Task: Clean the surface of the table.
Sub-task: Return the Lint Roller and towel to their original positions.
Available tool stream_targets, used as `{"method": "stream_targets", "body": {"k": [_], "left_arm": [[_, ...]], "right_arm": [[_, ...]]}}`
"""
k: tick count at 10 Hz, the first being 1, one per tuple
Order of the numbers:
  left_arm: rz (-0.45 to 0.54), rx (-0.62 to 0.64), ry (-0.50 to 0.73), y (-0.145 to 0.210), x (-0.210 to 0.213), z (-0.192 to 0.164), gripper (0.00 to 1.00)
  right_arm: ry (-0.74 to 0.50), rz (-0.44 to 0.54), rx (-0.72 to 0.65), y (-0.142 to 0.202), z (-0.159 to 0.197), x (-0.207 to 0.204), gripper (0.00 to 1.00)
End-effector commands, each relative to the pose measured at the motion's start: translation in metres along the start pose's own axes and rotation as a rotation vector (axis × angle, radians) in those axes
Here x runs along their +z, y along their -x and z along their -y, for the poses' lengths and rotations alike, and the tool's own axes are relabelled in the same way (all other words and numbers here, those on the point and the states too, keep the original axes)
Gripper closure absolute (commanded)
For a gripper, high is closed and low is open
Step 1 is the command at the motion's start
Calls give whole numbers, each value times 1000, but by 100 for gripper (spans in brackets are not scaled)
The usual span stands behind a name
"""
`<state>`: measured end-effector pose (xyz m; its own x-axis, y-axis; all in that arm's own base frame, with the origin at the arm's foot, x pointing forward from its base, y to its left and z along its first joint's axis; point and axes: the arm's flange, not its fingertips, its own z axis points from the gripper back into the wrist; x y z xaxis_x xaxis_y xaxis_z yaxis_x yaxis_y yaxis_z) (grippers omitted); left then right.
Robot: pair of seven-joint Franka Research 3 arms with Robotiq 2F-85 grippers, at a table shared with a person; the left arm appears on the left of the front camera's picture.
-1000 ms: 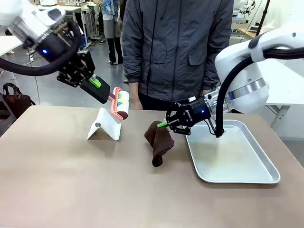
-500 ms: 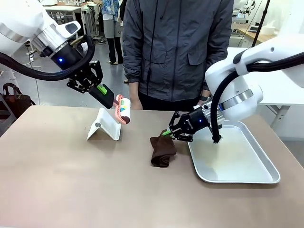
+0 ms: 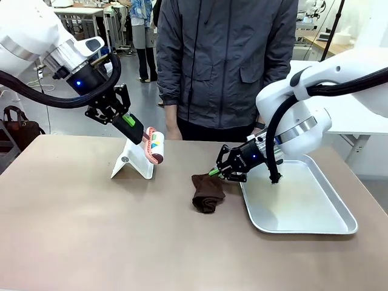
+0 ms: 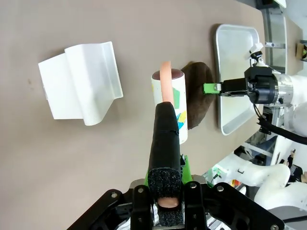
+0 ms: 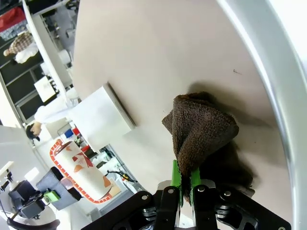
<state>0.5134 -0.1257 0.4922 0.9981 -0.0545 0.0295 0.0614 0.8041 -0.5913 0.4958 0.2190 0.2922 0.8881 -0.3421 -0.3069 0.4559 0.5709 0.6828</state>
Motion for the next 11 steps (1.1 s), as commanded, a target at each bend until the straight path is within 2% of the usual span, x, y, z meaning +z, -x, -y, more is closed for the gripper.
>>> {"method": "stream_targets", "body": {"k": [1,3,4,5,6,10,11], "left_arm": [[11,-8,0,2,4,4,78],[1,-2,0,0,1,1,78],[-61,2,-38,-12,-6,1,78],[-61,28,-55,-26,-13,2,78],[-135,11,-45,-36,-21,3,78],[-181,64,-112,-70,-31,-2,78],[-159,78,-138,-78,-35,-3,78]], "right_arm": [[-11,5,-12,-1,0,1,92],[-11,5,-12,-1,0,1,92],[-11,5,-12,-1,0,1,92],[-11,5,-12,-1,0,1,92],[-11,5,-12,-1,0,1,92],[-11,5,-12,-1,0,1,92],[-11,5,-12,-1,0,1,92]]}}
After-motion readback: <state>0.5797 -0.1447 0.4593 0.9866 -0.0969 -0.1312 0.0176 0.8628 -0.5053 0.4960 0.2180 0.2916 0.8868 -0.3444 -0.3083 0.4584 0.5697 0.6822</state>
